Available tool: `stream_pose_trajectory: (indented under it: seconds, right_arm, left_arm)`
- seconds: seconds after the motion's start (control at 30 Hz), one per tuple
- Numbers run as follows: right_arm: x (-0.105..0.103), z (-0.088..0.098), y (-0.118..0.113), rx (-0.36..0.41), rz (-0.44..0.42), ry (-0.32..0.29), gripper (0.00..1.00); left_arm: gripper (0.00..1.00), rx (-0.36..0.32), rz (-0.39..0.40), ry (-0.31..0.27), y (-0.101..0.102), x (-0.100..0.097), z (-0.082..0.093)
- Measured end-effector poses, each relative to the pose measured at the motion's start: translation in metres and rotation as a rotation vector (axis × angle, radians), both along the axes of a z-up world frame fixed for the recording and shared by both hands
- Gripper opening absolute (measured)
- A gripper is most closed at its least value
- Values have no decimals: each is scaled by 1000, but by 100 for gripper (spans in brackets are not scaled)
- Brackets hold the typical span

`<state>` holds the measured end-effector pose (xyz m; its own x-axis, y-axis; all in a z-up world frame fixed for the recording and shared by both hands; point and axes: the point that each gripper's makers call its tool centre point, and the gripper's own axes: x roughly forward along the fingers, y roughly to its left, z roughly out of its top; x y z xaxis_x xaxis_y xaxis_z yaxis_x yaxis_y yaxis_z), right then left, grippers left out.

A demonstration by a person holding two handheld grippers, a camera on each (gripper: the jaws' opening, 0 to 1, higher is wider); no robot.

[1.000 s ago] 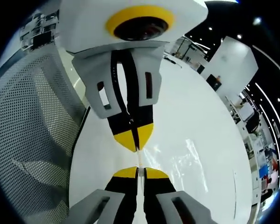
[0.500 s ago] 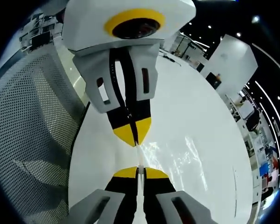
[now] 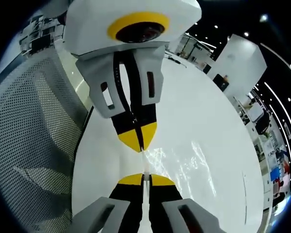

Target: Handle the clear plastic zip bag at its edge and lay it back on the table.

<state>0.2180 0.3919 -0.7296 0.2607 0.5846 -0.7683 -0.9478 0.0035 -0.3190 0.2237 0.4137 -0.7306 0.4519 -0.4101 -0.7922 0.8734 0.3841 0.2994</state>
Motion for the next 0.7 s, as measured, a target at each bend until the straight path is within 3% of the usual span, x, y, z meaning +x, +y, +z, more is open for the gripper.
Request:
stream_pose_trajectory:
  seconds: [0.7]
  right_arm:
    - [0,-2,-3,-3,-20,10,0]
  left_arm:
    - [0,7,3,1,1,0,-3]
